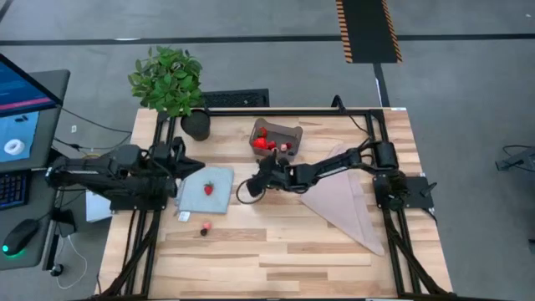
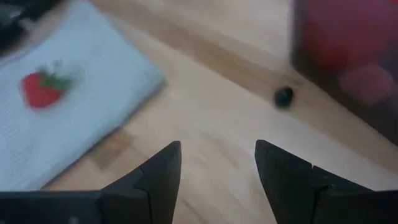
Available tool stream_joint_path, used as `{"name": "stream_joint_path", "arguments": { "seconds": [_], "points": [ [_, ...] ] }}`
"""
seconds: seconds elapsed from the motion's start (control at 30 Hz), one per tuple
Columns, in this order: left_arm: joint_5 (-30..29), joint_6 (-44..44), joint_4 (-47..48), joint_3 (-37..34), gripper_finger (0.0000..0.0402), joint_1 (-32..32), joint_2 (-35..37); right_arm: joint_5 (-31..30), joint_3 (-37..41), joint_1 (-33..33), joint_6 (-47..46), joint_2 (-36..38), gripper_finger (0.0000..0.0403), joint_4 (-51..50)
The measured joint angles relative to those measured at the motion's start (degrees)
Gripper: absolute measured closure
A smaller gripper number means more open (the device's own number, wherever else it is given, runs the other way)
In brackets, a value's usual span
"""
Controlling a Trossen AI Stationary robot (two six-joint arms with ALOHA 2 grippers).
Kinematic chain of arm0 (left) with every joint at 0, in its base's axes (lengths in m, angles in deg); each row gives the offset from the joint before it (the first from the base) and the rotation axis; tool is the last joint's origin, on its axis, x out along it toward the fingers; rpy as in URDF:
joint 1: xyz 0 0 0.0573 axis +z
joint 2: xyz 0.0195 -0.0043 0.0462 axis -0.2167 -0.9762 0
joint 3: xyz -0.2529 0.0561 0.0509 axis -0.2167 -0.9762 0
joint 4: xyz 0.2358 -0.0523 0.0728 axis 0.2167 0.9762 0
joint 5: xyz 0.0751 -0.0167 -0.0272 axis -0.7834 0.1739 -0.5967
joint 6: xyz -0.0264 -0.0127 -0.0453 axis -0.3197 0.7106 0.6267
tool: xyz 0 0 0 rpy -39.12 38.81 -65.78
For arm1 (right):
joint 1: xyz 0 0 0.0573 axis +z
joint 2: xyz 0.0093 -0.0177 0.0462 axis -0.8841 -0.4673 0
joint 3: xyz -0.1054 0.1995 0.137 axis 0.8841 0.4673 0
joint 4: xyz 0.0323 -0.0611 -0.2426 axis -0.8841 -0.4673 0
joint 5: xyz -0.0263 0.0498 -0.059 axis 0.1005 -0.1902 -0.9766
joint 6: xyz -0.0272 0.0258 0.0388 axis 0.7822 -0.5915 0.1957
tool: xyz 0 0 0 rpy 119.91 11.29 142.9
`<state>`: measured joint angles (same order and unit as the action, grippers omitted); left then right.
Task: Pick and placing Produce into tupperware
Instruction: Put the blueberry into the black bin
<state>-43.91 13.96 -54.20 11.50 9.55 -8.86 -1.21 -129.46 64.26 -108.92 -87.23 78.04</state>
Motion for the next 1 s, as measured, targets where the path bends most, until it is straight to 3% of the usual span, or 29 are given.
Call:
{"name": "stream_joint_path", "arguments": {
  "seconds": [0.33,0.67,1.0],
  "points": [
    [0.3,-3.9,-1.7,-3.8,0.0401,-1.9,5.8,0.0,-0.1,-3.5,-8.0,0.1,0.0175,2.1],
    [0.2,-5.5,-2.2,-3.8,0.0401,-1.9,6.9,1.7,-0.1,-4.5,-13.3,0.1,0.0176,-0.5],
    [0.0,-5.1,-2.1,-3.8,0.0401,-1.8,6.9,1.8,-0.1,-5.5,-14.9,0.1,0.021,-3.5]
  ]
}}
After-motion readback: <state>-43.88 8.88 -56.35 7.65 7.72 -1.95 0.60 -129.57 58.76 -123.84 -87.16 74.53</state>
